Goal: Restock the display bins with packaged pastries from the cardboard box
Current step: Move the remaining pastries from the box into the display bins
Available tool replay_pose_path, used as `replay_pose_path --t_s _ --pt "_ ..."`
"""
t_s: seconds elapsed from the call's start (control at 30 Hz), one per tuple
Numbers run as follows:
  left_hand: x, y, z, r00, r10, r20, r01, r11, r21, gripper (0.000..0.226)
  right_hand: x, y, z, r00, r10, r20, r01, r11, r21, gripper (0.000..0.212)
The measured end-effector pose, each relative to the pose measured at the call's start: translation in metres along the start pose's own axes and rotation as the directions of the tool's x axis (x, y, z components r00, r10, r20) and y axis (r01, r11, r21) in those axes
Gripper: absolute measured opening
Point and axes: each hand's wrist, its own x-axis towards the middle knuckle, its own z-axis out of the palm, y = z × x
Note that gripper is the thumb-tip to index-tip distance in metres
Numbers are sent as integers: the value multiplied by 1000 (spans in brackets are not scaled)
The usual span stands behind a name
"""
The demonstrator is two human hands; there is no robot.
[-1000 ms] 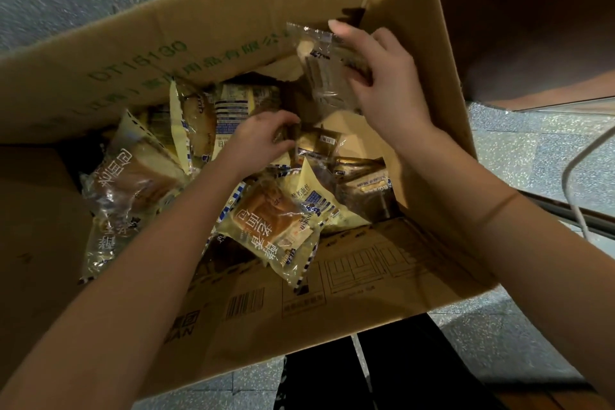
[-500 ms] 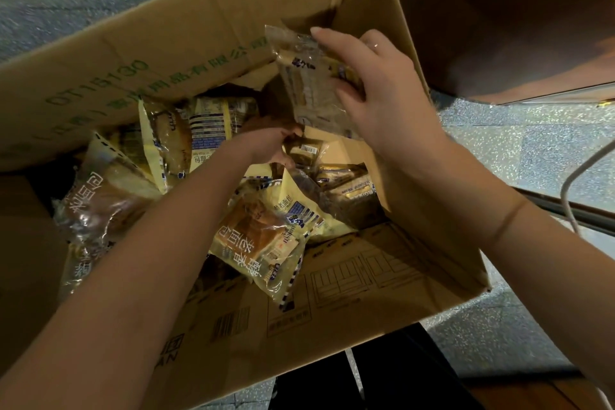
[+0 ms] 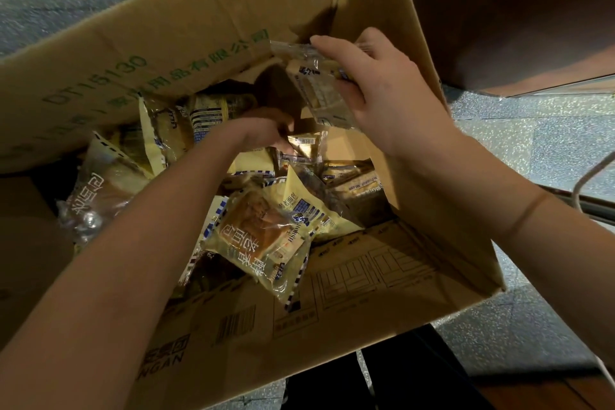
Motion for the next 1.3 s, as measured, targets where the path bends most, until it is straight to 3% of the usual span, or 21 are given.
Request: replay_pose_path --t_s 0.17,0.3,0.4,0.5,0.63,0.83,1.07,1.3 --pt "-17 5 -3 1000 25 11 -25 999 -35 53 -3 1 -2 1000 3 -22 -2 999 52 50" --pt "-40 13 -19 992 104 -70 -108 992 -70 21 -2 -4 -10 999 47 -25 -44 992 115 50" --pt "-60 19 -22 979 131 -155 -150 982 -118 18 -7 -9 -27 991 31 -129 -15 992 124 48" --pt "-82 19 -14 931 145 -334 -202 969 -143 18 -11 -7 -46 976 32 -214 -6 993 121 48" --pt "-122 25 -10 873 188 -451 -307 929 -208 11 -17 -5 -57 986 110 -125 -95 988 120 50" --pt "-189 40 -15 846 100 -524 -282 918 -280 13 -51 -32 -71 989 143 -39 -126 948 291 49" --pt "-272 68 -24 724 148 -673 -327 934 -147 17 -55 -75 -116 985 55 -163 1 946 325 51" --pt "-331 88 -54 634 256 -730 -292 953 81 17 -66 -108 -154 954 139 -264 -34 929 367 47"
